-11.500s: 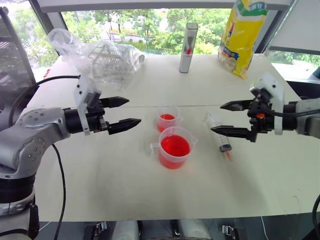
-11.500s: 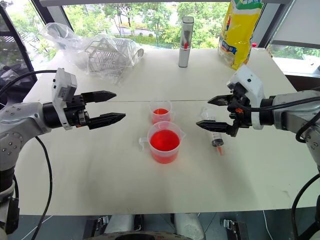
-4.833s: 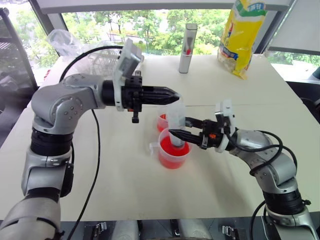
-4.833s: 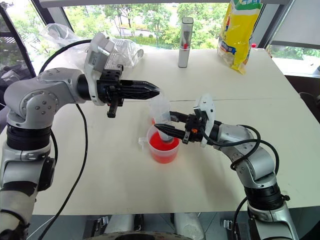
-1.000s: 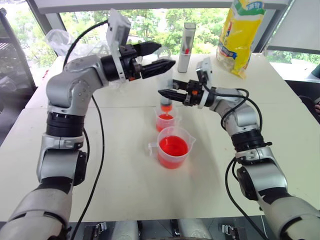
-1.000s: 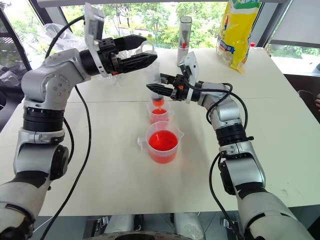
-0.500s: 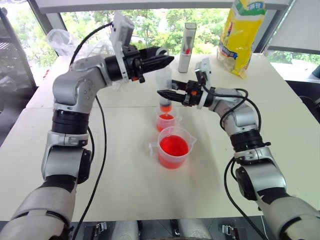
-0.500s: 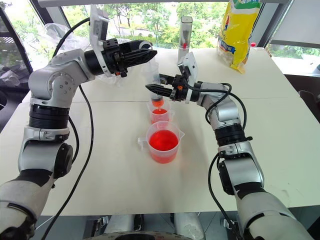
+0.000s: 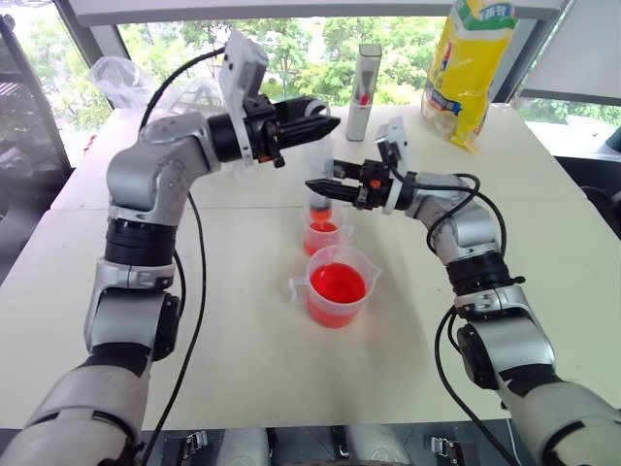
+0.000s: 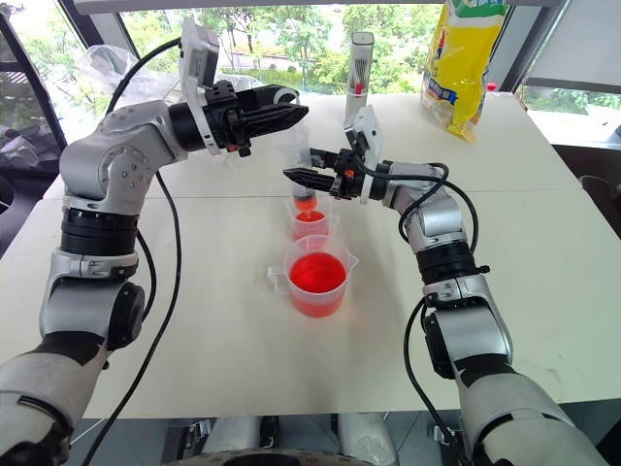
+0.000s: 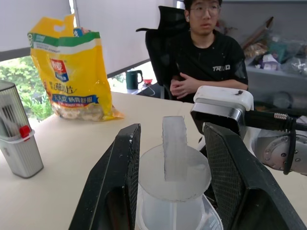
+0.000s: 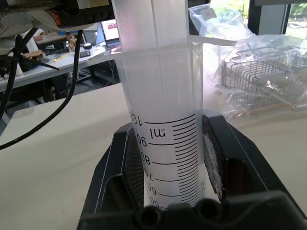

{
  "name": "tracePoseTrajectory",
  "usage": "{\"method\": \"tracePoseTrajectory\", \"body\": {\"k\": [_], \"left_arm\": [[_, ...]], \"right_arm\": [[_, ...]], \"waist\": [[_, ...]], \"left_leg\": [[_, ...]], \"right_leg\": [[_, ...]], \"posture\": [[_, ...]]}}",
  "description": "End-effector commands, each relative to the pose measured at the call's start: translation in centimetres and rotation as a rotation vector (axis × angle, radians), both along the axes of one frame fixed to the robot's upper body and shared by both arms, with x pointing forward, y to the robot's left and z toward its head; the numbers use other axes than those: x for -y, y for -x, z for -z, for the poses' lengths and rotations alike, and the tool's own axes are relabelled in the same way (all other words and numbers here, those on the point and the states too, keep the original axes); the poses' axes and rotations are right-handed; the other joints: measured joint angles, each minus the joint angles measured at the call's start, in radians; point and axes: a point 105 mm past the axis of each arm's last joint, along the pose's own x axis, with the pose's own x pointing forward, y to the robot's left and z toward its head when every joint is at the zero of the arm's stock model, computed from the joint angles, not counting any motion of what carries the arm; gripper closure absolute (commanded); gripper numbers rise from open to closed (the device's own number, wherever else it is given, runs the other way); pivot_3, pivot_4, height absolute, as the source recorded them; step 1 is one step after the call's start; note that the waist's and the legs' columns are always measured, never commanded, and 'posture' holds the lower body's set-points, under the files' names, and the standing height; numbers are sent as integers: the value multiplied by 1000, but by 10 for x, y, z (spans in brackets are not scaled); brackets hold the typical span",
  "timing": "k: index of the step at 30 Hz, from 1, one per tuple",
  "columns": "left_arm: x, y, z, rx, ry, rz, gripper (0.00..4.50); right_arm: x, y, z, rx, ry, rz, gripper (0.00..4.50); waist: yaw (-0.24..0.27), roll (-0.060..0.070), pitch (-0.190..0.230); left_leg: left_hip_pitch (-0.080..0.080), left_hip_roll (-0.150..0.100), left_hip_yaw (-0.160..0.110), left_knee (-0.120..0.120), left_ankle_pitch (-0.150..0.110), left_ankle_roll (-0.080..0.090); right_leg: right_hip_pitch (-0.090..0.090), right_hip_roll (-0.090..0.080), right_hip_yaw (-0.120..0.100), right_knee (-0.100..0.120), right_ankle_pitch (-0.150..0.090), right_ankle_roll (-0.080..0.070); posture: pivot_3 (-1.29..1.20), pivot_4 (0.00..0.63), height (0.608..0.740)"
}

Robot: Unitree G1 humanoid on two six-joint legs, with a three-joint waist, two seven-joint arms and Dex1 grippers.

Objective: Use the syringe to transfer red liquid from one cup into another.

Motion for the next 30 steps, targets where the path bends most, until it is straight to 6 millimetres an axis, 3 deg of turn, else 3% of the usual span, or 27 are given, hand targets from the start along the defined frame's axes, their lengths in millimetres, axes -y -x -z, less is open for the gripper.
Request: {"method": "tracePoseTrajectory", "body": {"k": [1,30], "left_arm": [[8,3,10,-3,-41,23,3058],[11,3,29,-72,-45,33,3058]], "right_arm": [[-2,4,-29,93,-39,-19,3174],[6,6,-55,144,-76,-8,3174]], "waist": [[0,0,0],[0,0,0]], "left_leg": [[0,0,0,0,0,0],[0,0,0,0,0,0]], "right_leg": [[0,0,0,0,0,0],[0,0,0,0,0,0]], "posture": [[0,150,740],[0,150,740]]}}
